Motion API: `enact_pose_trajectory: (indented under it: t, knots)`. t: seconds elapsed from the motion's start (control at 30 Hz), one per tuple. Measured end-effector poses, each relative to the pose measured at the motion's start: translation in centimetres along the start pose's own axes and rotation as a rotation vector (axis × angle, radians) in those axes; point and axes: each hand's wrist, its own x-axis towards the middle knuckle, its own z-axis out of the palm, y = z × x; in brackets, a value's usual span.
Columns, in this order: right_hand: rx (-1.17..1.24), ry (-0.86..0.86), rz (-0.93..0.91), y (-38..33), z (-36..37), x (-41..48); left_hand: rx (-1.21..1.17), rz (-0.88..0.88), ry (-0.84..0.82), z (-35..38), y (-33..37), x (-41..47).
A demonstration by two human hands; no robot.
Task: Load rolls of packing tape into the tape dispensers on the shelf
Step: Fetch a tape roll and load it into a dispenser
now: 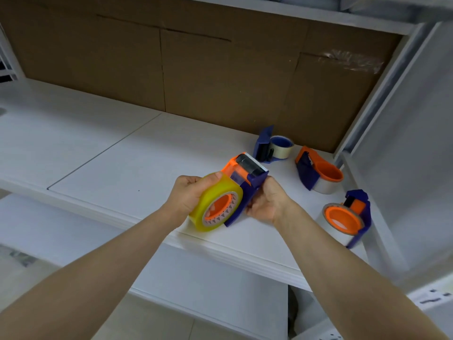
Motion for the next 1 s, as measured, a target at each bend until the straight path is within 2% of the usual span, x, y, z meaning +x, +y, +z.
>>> enact_pose_trajectory:
  t: [0.1,0.2,0.3,0.4,0.53,0.67,0.87,0.93,1.0]
  knots:
    - [-0.193,0.048,-0.02,-0.4,-0.6,-0.3,0.002,0.004,-0.014,0.0,0.2,-0.2]
    - [-0.321,0.182,-0.265,-3.0,-0.7,-0.2,0.009,-0.003,-0.016,0.2,0.4,-0.3]
    - [-0.381,0.165,-0.383,-5.2,0.8,-0.7,0.016,-0.012,-0.009,0.4,0.6,-0.3]
    - [-0.565,0.189,-0.383,-4.4,2.0,-0.4,0.014,-0.01,-0.011,0.5,0.7,-0.4]
    - [-0.418,0.25,-0.386,-4.1,2.5,-0.5,0.005,-0.008,0.005,0.7,0.8,-0.3]
    - [-0.315,0.072,-0.343,-3.5,1.4,-1.3,-0.016,-0.012,0.037,0.9,0.9,-0.2]
    - [-0.45,0.094,-0.332,-4.2,0.7,-1.8,-0.009,-0.006,0.03,1.0,0.8,0.1]
    - [-0.555,0.142,-0.32,-4.9,1.0,-1.5,0.017,0.0,0.015,1.0,0.9,0.2]
    - [-0.77,0.198,-0.416,-4.6,1.8,-1.0,0.012,0.006,0.005,1.0,0.9,0.2]
